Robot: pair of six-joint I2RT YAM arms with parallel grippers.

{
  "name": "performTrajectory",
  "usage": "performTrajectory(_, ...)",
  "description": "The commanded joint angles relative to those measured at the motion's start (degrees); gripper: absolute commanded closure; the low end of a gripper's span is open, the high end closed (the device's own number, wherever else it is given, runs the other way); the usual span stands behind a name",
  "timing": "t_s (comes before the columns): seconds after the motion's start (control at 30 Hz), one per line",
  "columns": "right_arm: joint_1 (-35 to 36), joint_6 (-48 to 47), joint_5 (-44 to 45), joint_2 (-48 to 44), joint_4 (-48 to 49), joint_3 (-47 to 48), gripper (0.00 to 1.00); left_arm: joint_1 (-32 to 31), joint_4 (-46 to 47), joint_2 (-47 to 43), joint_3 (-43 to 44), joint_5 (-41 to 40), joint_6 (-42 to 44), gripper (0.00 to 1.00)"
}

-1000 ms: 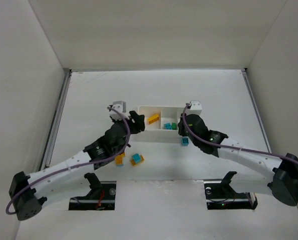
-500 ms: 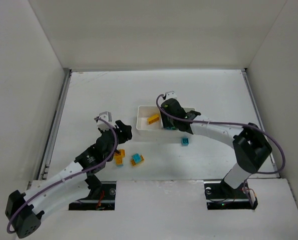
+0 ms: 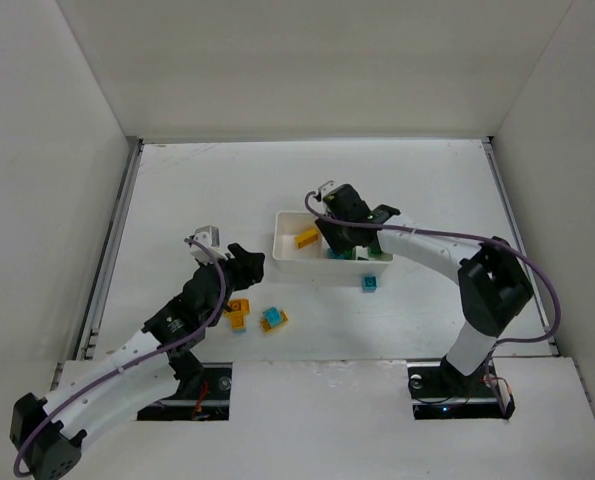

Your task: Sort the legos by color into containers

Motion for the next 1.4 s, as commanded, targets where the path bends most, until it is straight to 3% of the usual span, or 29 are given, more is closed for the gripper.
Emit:
performTrajectory(0.0,-0.81,-5.25,-4.85,0.42,-2.02,3.04,0.41,1.02,2.33,-1.6,-0.68,2.04,0.03,0.46)
performTrajectory(0.7,-4.42,-9.91,-6.26,8.77,0.88,1.91,0.42,5.6,1.19,-4.42,0.02,6.62,0.47,0.46)
performTrajectory(1.03,-3.45,-10.27,-3.62,5.43,0.97,1.46,0.44,5.95,0.49,-5.47,0.73,6.62,0.91,0.46)
performTrajectory(1.37,-2.22,-8.86,-4.68,5.35,4.57,-0.65,0.73,6.21,-1.53,-7.41,1.08,6.18,1.09,0.46)
